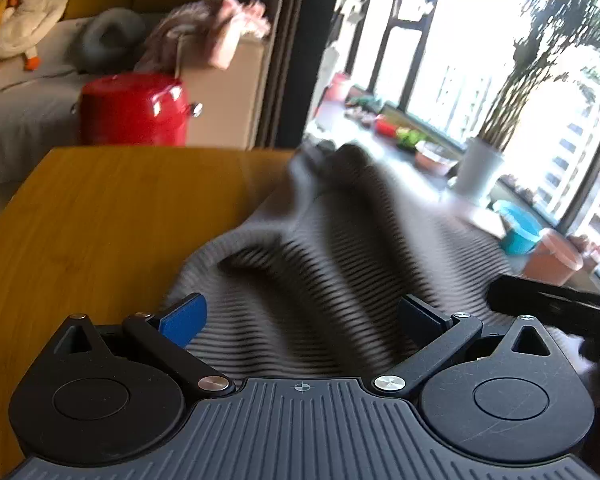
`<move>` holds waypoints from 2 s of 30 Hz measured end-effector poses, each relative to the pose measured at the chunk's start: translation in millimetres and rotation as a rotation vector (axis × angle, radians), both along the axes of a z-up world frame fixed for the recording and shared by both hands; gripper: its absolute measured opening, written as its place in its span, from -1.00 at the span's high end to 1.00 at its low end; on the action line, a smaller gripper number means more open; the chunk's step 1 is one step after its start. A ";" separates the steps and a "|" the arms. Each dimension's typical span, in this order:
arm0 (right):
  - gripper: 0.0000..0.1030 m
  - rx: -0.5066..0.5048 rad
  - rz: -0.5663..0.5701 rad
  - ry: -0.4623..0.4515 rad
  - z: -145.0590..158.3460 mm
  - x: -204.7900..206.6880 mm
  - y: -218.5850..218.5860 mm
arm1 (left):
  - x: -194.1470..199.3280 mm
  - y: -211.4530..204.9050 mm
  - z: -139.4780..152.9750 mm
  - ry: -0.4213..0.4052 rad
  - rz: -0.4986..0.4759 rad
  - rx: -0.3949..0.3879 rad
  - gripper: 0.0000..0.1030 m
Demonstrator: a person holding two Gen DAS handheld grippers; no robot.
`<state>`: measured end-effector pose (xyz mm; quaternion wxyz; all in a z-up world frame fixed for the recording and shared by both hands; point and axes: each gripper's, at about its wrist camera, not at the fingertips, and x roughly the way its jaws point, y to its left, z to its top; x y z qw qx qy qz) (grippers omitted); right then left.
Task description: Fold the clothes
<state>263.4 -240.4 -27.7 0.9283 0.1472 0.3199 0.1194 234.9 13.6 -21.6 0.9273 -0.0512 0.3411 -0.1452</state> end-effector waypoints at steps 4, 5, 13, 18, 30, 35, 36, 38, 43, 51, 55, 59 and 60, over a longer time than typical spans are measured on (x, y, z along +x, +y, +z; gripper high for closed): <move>-1.00 0.076 0.035 0.012 -4.8 -2.8 -11.7 | -7.2 6.2 -4.5 -0.017 -0.044 -0.035 -1.00; -1.00 0.105 0.041 0.015 -5.5 -5.4 -16.1 | -8.8 5.9 -5.1 -0.017 -0.044 -0.029 -1.00; -1.00 0.034 0.157 0.023 -2.6 -71.7 -12.2 | -63.4 7.3 -4.1 -0.001 -0.059 0.003 -1.00; -1.00 -0.018 0.180 0.022 5.4 -114.5 -8.1 | -125.4 6.2 0.9 0.026 -0.099 0.055 -1.00; -0.61 -0.332 0.245 -0.076 39.0 -208.2 33.7 | -107.5 28.8 10.7 0.123 -0.054 -0.117 -1.00; 0.84 -0.298 0.285 -0.044 25.8 -180.3 38.7 | -100.5 25.8 14.4 0.135 -0.094 -0.199 -1.00; 0.87 -0.292 0.267 -0.052 33.7 -170.6 33.8 | -99.5 26.5 15.1 0.137 -0.105 -0.209 -1.00; 0.87 -0.294 0.153 -0.129 54.4 -154.7 12.4 | -98.2 28.9 15.7 0.152 -0.125 -0.247 -1.00; 0.86 -0.147 -0.073 -0.185 66.0 -117.6 -41.0 | -76.8 29.6 6.4 0.208 -0.089 -0.353 -1.00; 0.78 -0.077 -0.016 -0.130 11.7 -110.9 -34.6 | -65.1 -5.2 1.4 0.143 -0.099 -0.224 -1.00; 0.78 -0.062 -0.011 -0.123 10.3 -107.2 -40.2 | -57.5 -19.3 5.9 0.109 -0.086 -0.157 -0.32; 0.79 -0.059 -0.014 -0.112 10.1 -100.4 -43.4 | -44.0 -0.1 24.2 0.057 -0.063 -0.157 0.66; 0.79 -0.069 -0.016 -0.107 10.8 -97.6 -42.6 | -37.3 9.6 32.4 0.031 -0.042 -0.159 0.66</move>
